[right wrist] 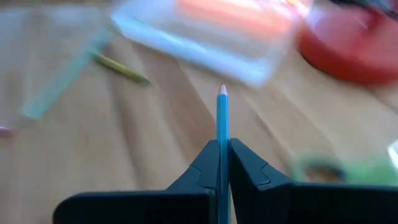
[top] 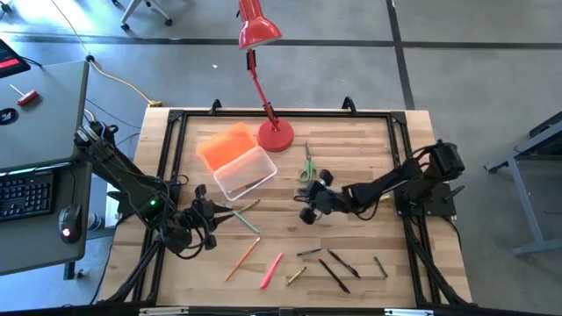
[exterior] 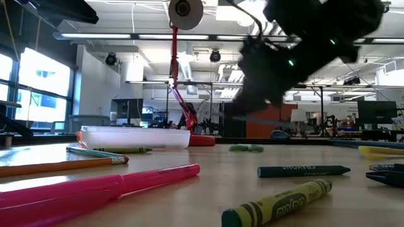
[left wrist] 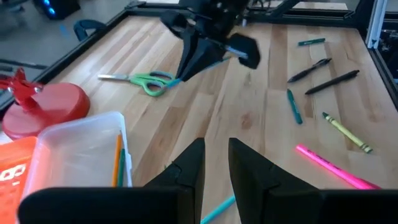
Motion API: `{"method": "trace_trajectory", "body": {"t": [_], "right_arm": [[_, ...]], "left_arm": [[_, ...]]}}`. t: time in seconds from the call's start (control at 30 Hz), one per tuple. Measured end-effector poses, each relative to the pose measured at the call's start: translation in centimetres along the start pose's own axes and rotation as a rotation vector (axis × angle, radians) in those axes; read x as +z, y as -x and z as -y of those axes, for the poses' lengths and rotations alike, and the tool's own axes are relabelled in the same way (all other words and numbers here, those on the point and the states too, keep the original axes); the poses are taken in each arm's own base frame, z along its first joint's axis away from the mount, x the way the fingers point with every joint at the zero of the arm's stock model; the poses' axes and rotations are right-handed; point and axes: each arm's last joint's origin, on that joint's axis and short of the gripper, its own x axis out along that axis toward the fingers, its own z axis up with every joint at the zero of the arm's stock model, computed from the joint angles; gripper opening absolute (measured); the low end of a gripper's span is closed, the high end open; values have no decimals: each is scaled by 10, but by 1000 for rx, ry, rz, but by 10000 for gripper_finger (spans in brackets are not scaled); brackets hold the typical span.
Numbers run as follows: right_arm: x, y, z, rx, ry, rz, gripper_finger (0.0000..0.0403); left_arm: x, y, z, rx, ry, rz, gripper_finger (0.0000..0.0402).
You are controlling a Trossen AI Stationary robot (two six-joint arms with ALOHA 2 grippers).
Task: Pick & place school supplies into a supply box
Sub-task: Put the blue pencil into the orange supply box
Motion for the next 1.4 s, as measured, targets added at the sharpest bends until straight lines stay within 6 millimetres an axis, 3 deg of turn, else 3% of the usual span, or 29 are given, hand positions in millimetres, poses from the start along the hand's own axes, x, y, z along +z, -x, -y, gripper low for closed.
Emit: {"method": "trace_trajectory", "body": {"t": [0.27, 0.47, 0.7, 0.93, 1.17, 1.4], "right_arm": [[86, -26, -9, 79, 296, 135, 1], [125, -77, 5, 192, 446, 133, 0], [140, -151, 21, 200, 504, 108, 0], [133, -201, 39, 224, 492, -3, 2], [127, -216, 48, 303, 484, 1, 17], [125, -212, 30, 355, 597, 34, 22]], "left_arm": [[11, 1, 5, -25, -40, 82, 101], [32, 12, 2, -32, -53, 148, 101], [60, 24, 3, -21, -113, 207, 101], [62, 24, 2, -9, -123, 207, 101], [60, 24, 1, 27, -131, 206, 101], [60, 24, -1, 62, -140, 209, 101]]}}
